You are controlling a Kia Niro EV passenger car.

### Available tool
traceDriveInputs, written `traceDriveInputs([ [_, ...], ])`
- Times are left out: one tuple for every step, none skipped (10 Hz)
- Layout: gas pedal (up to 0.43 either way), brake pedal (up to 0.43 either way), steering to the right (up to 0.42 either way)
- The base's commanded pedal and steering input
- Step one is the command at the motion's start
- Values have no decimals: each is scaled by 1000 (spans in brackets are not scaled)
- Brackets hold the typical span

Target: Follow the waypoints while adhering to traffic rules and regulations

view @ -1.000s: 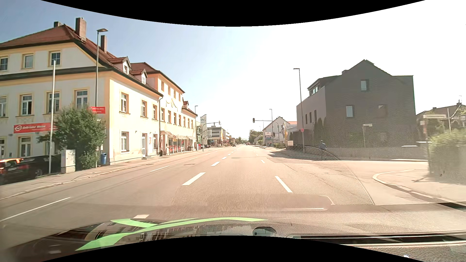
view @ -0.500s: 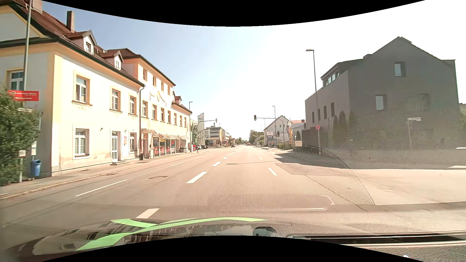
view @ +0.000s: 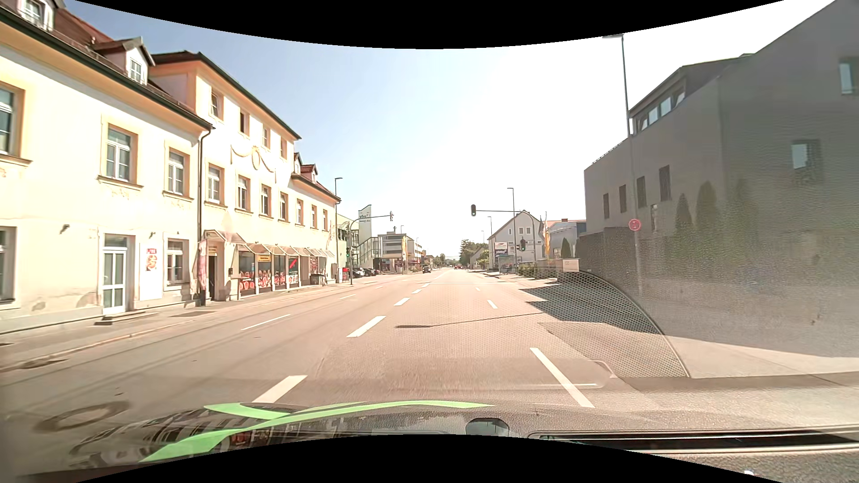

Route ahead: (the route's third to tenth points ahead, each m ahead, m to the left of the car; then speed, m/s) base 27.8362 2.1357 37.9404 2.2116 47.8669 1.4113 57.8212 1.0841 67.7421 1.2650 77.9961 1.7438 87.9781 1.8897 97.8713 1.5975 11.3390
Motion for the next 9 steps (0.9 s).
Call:
traceDriveInputs([
  [138, 0, -3],
  [138, 0, -3],
  [138, 0, -3],
  [138, 0, -3],
  [138, 0, -3],
  [138, 0, -3],
  [150, 0, -3],
  [157, 0, -3],
  [157, 0, -3],
])
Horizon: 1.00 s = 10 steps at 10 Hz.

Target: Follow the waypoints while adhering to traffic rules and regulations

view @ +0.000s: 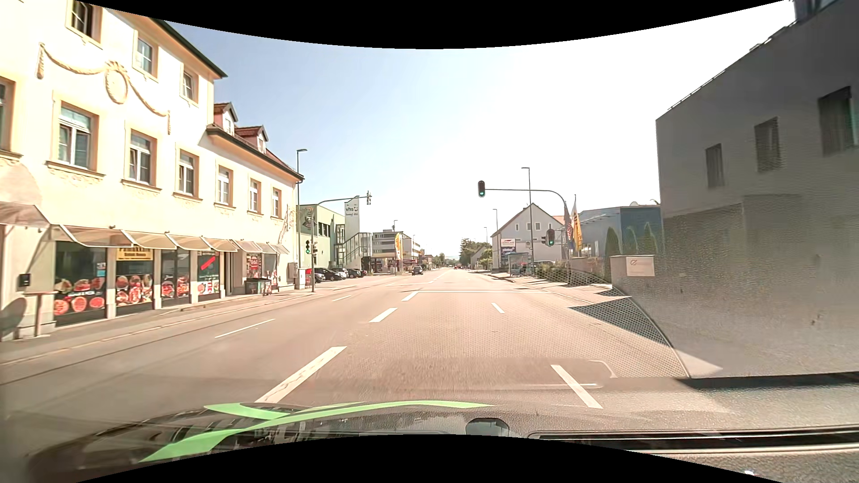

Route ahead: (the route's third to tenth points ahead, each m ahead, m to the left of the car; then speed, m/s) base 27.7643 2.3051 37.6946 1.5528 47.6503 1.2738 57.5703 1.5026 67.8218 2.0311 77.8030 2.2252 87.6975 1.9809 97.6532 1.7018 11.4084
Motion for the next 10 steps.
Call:
traceDriveInputs([
  [177, 0, -3],
  [189, 0, -3],
  [197, 0, -3],
  [197, 0, -3],
  [197, 0, -3],
  [197, 0, -3],
  [197, 0, -3],
  [197, 0, -3],
  [197, 0, -4],
  [189, 0, -4],
])
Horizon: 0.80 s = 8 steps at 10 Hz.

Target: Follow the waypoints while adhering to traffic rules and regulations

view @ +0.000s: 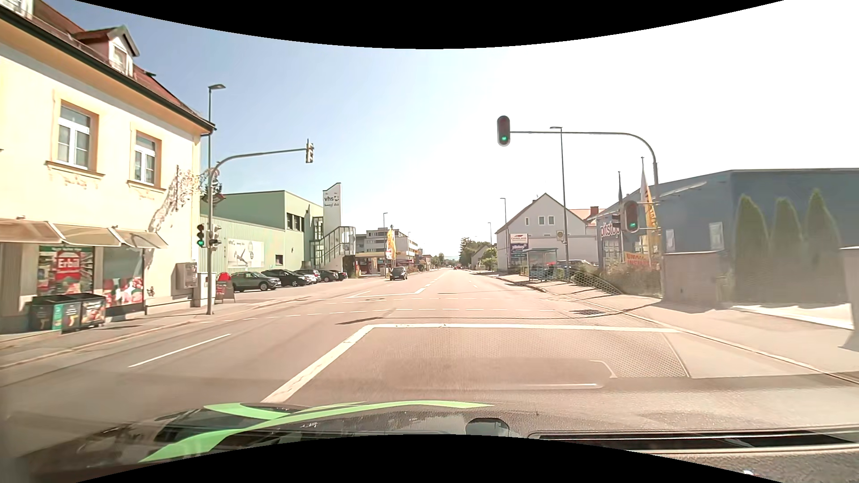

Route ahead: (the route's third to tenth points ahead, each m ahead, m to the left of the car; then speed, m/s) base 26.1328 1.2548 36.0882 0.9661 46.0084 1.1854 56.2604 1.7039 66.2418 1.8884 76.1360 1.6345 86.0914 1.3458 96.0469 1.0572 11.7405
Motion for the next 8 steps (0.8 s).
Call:
traceDriveInputs([
  [189, 0, -4],
  [189, 0, -3],
  [189, 0, -3],
  [189, 0, -4],
  [177, 0, -5],
  [169, 0, -4],
  [157, 0, -5],
  [157, 0, -5],
])
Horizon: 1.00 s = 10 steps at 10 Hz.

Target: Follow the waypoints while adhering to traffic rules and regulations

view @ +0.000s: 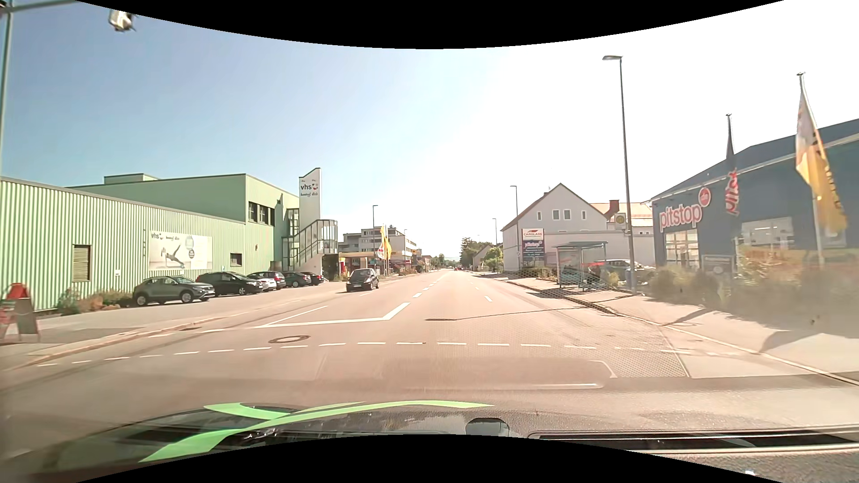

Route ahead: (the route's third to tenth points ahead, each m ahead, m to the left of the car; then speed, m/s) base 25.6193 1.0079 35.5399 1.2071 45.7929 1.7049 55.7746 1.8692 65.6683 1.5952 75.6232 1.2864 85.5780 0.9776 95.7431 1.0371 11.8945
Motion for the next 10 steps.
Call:
traceDriveInputs([
  [157, 0, -4],
  [157, 0, -4],
  [157, 0, -3],
  [150, 0, -4],
  [150, 0, -4],
  [150, 0, -3],
  [150, 0, -3],
  [150, 0, -3],
  [150, 0, -3],
  [150, 0, -3],
])
